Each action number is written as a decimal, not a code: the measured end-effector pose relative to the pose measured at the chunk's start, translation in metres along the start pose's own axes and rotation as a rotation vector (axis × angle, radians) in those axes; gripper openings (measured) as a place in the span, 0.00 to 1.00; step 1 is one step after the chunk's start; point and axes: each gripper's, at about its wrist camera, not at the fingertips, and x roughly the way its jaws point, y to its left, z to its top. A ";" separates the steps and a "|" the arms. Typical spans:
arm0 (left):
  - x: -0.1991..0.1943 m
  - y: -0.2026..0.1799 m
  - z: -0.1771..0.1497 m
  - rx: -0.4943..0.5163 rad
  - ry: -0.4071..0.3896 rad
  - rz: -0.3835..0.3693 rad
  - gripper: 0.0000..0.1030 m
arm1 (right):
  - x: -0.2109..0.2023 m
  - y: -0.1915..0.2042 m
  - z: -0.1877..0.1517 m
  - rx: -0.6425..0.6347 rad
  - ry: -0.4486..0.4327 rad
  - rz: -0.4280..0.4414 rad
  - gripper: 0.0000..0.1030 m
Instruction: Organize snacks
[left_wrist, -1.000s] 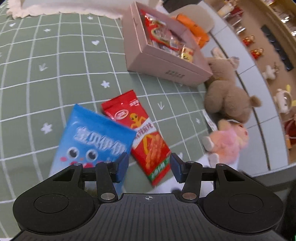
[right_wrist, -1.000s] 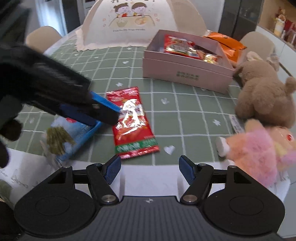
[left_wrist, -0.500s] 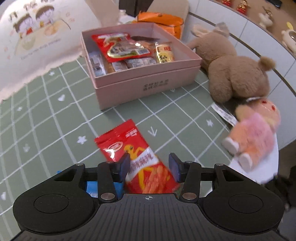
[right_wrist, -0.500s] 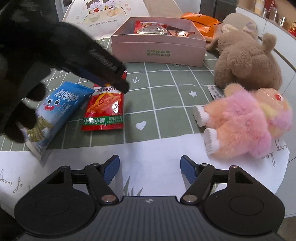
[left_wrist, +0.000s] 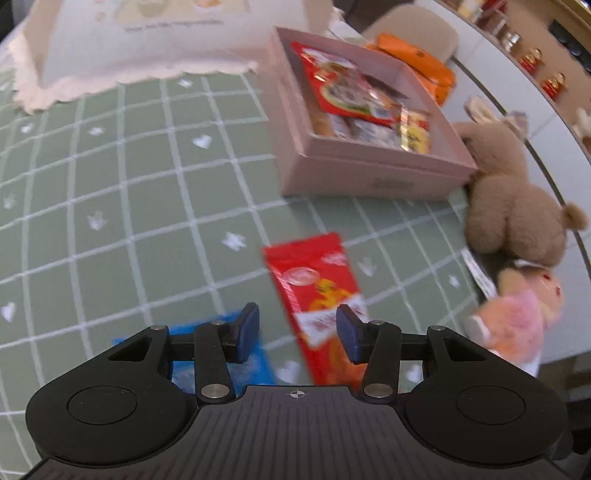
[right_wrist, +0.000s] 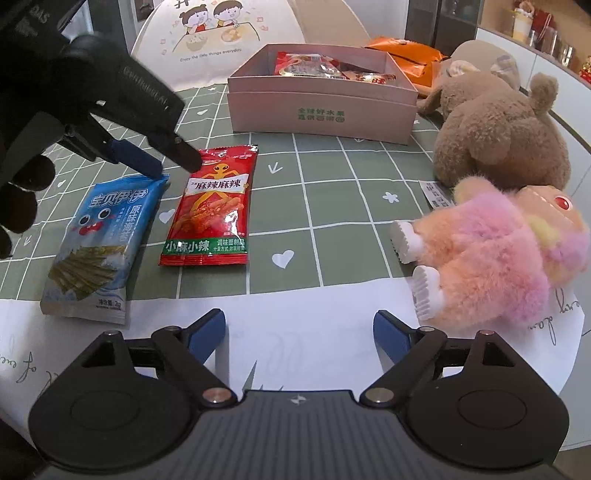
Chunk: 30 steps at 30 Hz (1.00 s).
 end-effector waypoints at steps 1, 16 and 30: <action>0.003 -0.006 -0.001 0.010 0.009 -0.003 0.49 | 0.000 0.000 0.000 0.000 0.001 -0.001 0.86; 0.044 -0.095 -0.024 0.444 -0.003 0.129 0.78 | 0.003 0.002 -0.002 0.026 -0.010 -0.021 0.96; 0.008 -0.055 -0.031 0.313 -0.013 -0.019 0.51 | 0.006 0.004 0.003 0.068 0.040 -0.047 1.00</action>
